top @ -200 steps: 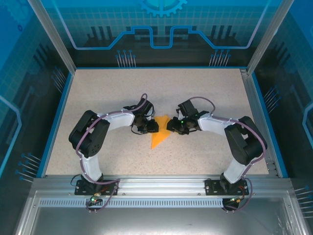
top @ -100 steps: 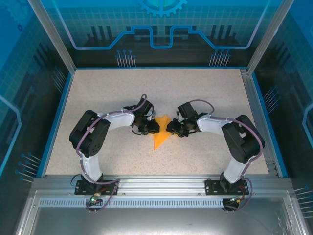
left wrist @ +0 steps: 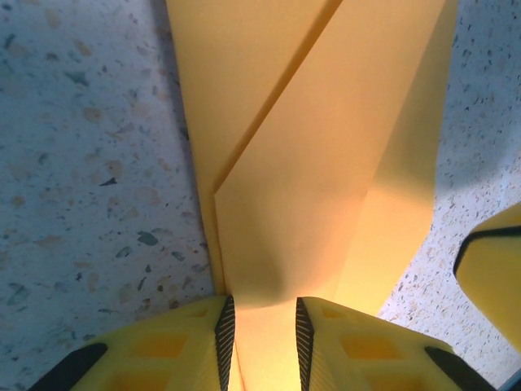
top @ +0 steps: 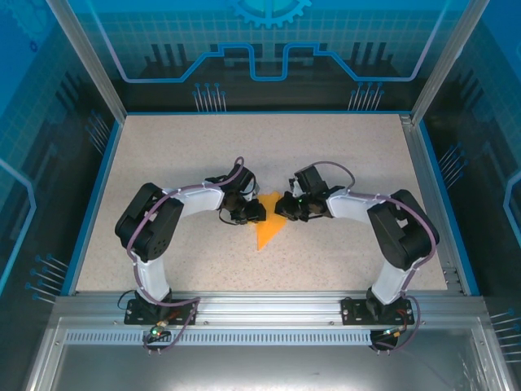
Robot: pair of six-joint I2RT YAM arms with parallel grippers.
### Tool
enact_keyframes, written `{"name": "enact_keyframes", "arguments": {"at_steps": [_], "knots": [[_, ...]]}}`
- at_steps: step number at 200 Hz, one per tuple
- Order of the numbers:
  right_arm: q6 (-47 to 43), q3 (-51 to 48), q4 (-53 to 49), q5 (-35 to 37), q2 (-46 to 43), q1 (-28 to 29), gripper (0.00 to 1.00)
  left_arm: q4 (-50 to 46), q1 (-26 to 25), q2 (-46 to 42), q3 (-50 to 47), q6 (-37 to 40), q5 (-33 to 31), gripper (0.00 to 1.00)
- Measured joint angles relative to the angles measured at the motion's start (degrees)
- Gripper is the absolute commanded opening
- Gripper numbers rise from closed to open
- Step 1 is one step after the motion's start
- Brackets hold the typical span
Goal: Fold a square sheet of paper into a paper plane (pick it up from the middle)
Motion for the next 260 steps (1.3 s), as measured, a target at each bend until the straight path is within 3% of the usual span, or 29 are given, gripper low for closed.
{"name": "enact_keyframes", "arguments": {"at_steps": [91,137,175,213,260], "knots": [[-1.4,5.25,1.81,-1.77,9.53,-1.27,0.09,-0.48,0.0,-0.35,-0.04,0.26,-0.02,0.31],[-2.97,7.45,-1.6,-0.9,10.25,-1.05,0.09,-2.73,0.0,-7.87,-0.07,0.15,0.07,0.29],[-3.28,7.76,-2.12,-0.7,10.36,-0.9,0.09,-0.7,0.0,-10.97,-0.07,-2.82,5.46,0.19],[-3.28,7.87,-2.19,-0.76,10.36,-0.9,0.1,6.25,-0.44,-5.27,-2.64,-7.34,13.92,0.18],[-3.28,8.09,-2.49,-0.72,10.36,-0.81,0.1,6.91,-0.96,-1.44,-5.09,-7.91,16.7,0.18]]}}
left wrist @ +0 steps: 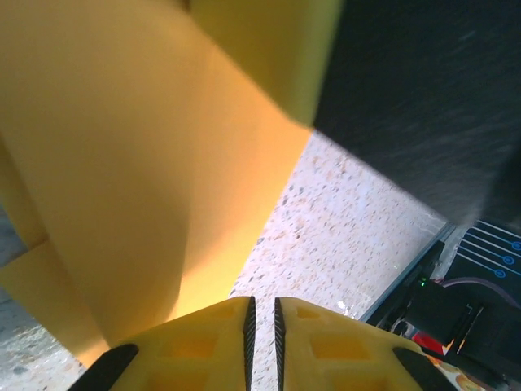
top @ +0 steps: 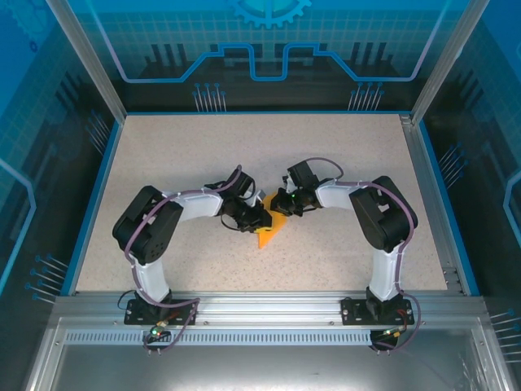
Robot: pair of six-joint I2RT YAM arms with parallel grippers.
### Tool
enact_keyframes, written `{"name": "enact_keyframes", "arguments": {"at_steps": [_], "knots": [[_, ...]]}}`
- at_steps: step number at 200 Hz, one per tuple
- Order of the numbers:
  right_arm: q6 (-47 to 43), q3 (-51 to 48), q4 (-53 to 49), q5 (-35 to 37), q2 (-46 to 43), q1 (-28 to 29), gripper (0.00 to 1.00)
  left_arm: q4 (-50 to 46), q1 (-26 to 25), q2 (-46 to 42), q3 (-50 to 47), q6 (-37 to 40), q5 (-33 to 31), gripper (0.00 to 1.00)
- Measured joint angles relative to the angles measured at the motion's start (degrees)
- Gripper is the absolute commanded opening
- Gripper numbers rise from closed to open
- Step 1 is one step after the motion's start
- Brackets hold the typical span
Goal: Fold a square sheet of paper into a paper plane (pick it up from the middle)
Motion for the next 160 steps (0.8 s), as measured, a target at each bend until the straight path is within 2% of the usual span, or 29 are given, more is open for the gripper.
{"name": "enact_keyframes", "arguments": {"at_steps": [79,160], "knots": [[-1.36,-0.02,-0.24,-0.44,-0.96,0.2,0.13,-0.83,-0.83,1.27,-2.89,3.82,-0.22,0.14],[-2.91,0.55,-0.15,-0.22,-2.73,2.34,0.08,3.56,-1.68,-1.09,-6.29,3.58,-2.91,0.13]]}}
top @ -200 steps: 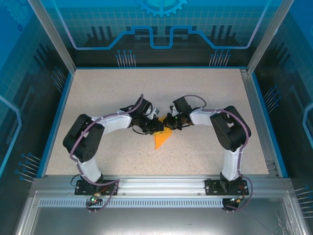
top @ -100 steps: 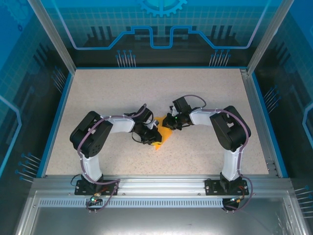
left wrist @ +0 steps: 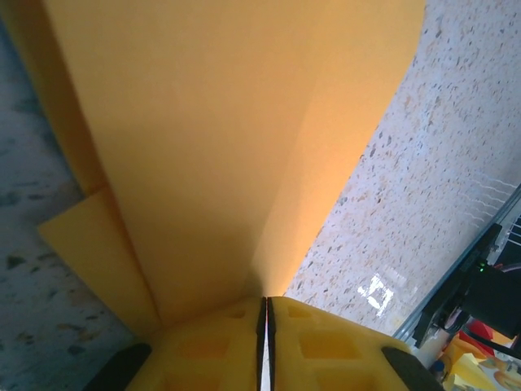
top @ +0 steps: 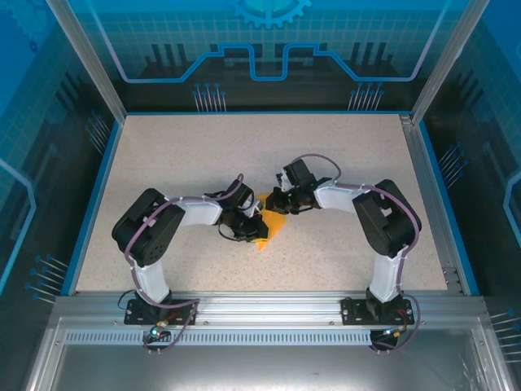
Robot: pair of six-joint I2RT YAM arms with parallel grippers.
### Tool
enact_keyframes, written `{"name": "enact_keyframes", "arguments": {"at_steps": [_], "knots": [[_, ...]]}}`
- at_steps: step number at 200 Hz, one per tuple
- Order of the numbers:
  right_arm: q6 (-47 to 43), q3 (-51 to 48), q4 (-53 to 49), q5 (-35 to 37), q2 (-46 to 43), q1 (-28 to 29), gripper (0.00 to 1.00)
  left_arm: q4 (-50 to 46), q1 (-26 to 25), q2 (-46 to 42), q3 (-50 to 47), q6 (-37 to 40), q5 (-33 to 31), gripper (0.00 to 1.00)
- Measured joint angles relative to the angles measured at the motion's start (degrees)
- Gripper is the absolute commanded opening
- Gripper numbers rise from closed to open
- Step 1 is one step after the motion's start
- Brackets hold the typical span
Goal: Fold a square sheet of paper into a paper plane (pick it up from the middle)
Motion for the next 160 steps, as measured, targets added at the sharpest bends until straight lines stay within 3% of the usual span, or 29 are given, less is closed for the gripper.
{"name": "enact_keyframes", "arguments": {"at_steps": [160], "knots": [[0.5,-1.6,2.36,0.31,2.73,0.02,0.07,1.86,-0.7,-5.6,-3.43,-2.58,-2.97,0.14]]}}
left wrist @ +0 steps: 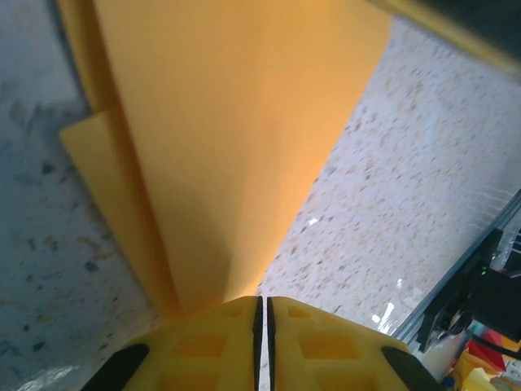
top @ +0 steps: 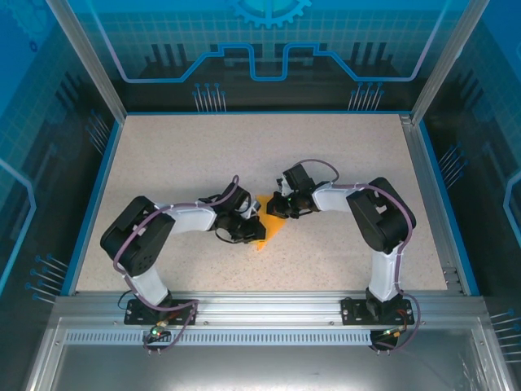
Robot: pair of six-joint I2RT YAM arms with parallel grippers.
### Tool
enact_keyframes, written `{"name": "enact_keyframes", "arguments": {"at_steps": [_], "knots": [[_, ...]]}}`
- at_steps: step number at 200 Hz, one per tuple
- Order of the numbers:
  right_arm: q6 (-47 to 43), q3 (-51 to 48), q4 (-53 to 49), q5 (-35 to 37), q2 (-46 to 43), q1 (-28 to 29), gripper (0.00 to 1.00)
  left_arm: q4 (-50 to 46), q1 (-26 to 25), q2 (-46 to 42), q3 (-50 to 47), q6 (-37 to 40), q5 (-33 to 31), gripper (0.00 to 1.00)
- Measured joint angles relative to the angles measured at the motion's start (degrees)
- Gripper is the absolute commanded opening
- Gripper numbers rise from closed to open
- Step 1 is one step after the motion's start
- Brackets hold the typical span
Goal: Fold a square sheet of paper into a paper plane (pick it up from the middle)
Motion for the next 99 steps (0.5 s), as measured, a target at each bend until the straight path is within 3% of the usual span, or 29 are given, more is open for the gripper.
{"name": "enact_keyframes", "arguments": {"at_steps": [99], "knots": [[-0.22,0.0,0.02,-0.09,0.09,0.0,0.07,1.88,0.02,1.88,-0.72,-1.92,-2.01,0.13]]}}
